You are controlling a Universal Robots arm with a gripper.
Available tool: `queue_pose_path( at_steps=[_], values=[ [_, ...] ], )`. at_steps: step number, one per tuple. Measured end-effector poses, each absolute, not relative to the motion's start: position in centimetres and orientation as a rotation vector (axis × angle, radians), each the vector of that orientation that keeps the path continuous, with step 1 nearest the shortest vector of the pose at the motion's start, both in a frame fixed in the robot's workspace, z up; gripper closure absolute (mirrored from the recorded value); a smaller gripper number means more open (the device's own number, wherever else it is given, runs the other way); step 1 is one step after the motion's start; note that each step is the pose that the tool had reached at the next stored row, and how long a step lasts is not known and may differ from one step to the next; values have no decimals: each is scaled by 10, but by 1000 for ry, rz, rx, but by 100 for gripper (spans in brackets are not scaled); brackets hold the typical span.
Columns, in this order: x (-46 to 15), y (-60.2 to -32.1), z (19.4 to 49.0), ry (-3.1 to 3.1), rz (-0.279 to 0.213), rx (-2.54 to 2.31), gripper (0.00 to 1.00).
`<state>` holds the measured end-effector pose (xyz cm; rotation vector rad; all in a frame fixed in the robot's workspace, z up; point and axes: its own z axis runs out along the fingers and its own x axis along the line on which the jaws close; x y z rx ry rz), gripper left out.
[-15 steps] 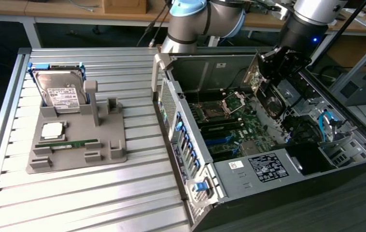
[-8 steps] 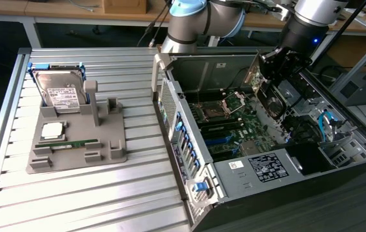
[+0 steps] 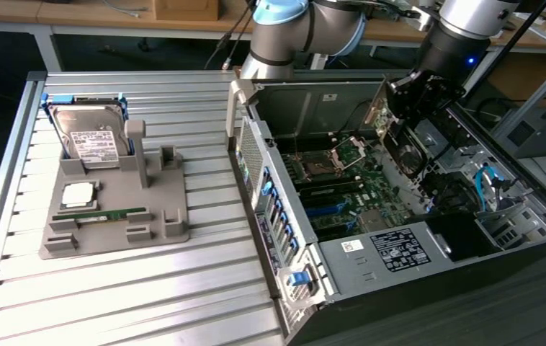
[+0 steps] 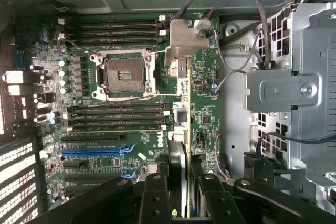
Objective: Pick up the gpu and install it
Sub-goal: 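Insert the gpu into the slot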
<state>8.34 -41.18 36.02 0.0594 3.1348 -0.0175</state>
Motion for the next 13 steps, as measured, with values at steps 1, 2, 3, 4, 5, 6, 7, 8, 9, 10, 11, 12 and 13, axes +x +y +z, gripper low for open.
queue_pose_path(
  at_steps=[1,2,3,4,5,6,7,8,9,10,11,12,13],
  values=[
    [83,-412,360,3135,-18,56,73],
    [83,-412,360,3135,-18,50,73],
    [83,-412,360,3135,-17,36,73],
    [83,-412,360,3135,-17,2,73],
    [83,-412,360,3134,-17,-55,73],
    [83,-412,360,3133,-17,-99,73],
    [83,-412,360,3132,-17,-125,73],
    [83,-412,360,3130,-17,-166,73],
    [83,-412,360,3128,-17,-195,73],
    [83,-412,360,3126,-17,-222,73],
    [83,-412,360,3124,-17,-252,73],
    [83,-412,360,3121,-16,-283,73],
    [83,-412,360,3119,-16,-307,73]
  ],
)
